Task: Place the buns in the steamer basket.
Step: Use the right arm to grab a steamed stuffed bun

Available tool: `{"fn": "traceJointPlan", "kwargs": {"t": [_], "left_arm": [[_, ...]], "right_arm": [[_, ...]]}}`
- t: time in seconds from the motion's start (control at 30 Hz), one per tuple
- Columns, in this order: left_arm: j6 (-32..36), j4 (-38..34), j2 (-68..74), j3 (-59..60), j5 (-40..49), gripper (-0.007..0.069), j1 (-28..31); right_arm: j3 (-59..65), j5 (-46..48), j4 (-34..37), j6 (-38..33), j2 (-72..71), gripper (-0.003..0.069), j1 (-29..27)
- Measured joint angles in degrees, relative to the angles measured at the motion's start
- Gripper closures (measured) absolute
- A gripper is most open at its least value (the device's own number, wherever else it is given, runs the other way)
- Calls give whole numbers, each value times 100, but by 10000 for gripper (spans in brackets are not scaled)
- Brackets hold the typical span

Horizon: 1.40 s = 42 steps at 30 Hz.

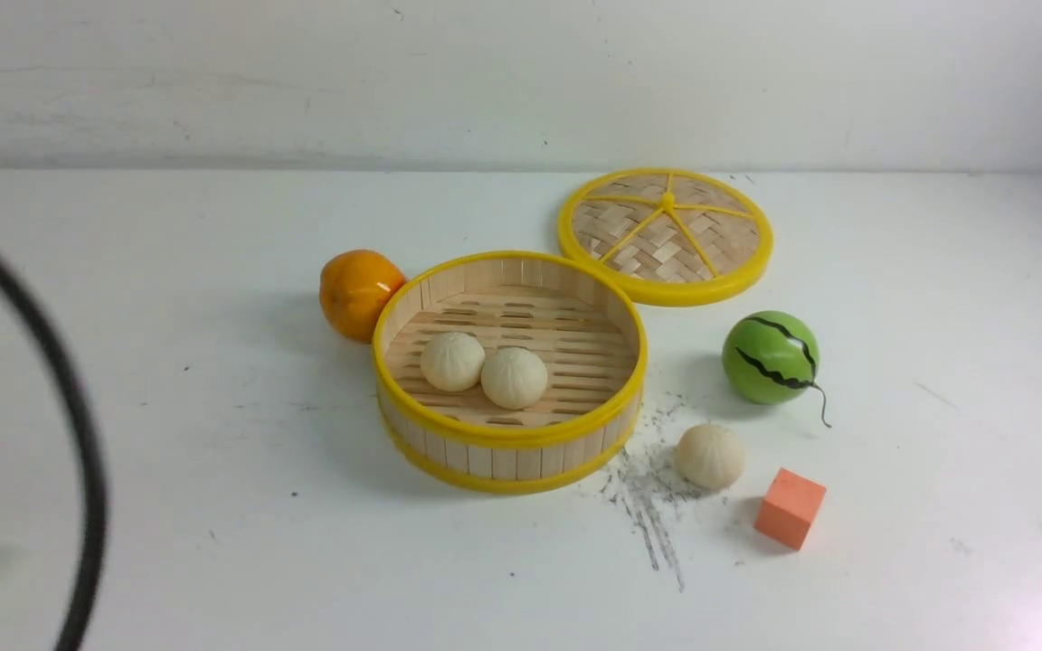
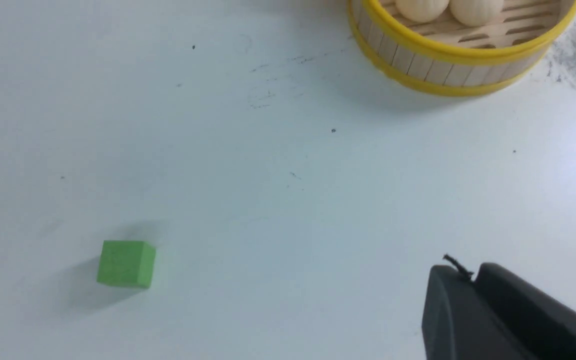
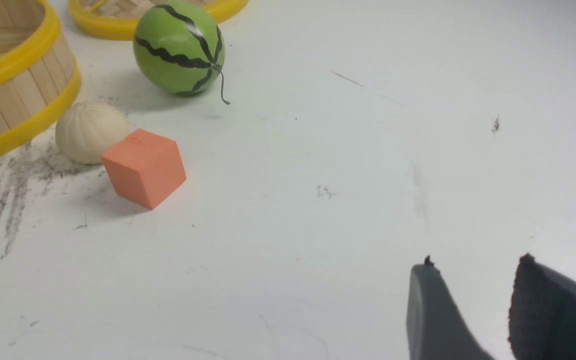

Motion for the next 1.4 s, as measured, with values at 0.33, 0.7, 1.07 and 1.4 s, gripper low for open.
{"fn": "traceJointPlan", "kwargs": {"t": [0.33,0.7,1.07,1.4], "left_arm": [[-2,-82,-1406,1257,-658,576,0],[-281,-126,-1908,1973,-1416,568,0],[-858,-299,-1908,2945,-3531,554,0],[-875,-302,-1908,3001,-3467,543,0]], "right_arm": [[0,0,0,0,0,420,0],[44,-95,2767,1701,0,420,0],[56,-217,3611,1829,0,420,0],[-622,103,3471,552,141,479,0]]}}
